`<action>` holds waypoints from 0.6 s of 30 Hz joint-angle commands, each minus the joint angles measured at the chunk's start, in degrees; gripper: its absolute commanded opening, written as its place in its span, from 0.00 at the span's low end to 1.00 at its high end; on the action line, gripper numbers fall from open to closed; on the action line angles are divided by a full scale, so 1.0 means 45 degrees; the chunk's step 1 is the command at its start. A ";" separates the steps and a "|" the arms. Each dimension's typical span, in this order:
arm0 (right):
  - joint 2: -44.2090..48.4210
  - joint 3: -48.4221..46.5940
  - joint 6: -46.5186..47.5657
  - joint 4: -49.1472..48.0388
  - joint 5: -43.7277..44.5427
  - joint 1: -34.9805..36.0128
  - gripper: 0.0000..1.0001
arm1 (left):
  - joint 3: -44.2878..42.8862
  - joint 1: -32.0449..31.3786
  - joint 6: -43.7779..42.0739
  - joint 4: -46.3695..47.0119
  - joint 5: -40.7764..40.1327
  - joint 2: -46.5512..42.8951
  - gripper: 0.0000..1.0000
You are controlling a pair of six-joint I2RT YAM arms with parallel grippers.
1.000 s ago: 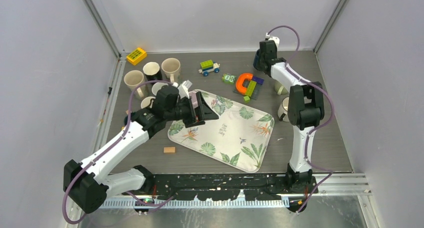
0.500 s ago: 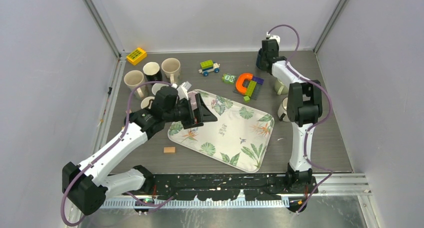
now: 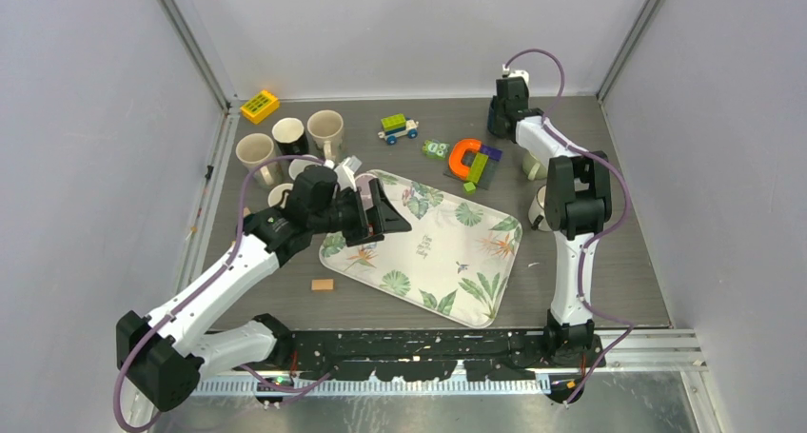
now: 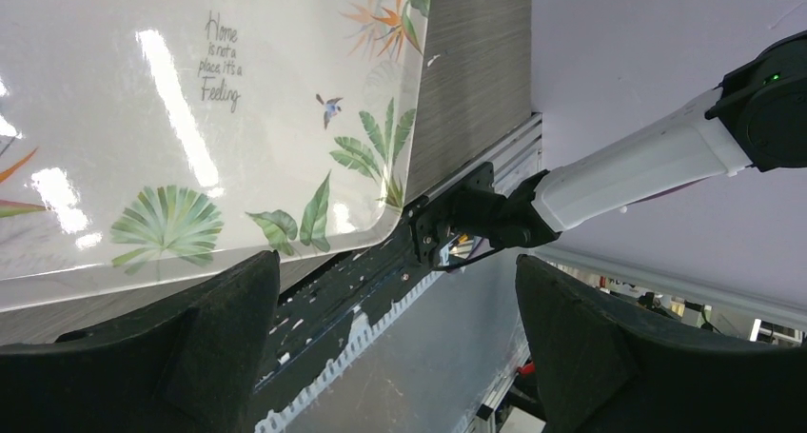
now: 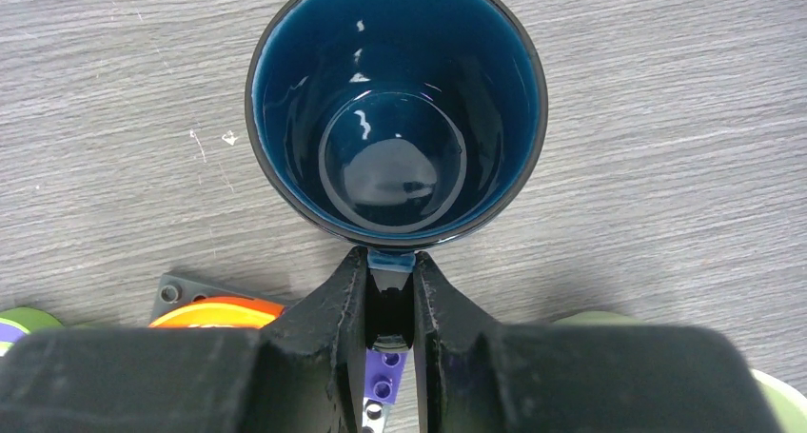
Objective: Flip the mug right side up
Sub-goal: Place the cup at the corner of the board.
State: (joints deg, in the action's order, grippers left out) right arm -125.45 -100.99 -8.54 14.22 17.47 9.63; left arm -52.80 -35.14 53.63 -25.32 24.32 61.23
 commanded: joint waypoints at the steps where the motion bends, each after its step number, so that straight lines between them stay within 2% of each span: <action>1: 0.0452 -0.0382 0.0402 -0.0975 0.0326 0.0024 0.23 | -0.0201 0.0043 -0.0120 -0.0139 -0.0135 -0.0529 0.95; 13: 0.0203 -0.0452 0.0287 -0.0624 0.0242 0.0032 0.32 | -0.0087 0.0039 -0.0023 -0.0294 -0.0269 -0.0986 0.95; 18: 0.0240 -0.0412 0.0073 -0.0641 0.0179 0.0027 0.42 | -0.0084 0.0050 -0.0004 -0.0398 -0.0375 -0.1091 0.95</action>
State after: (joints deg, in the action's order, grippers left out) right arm -125.45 -101.01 -7.73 14.22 17.54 9.63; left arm -52.80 -35.14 53.71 -26.89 23.20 57.82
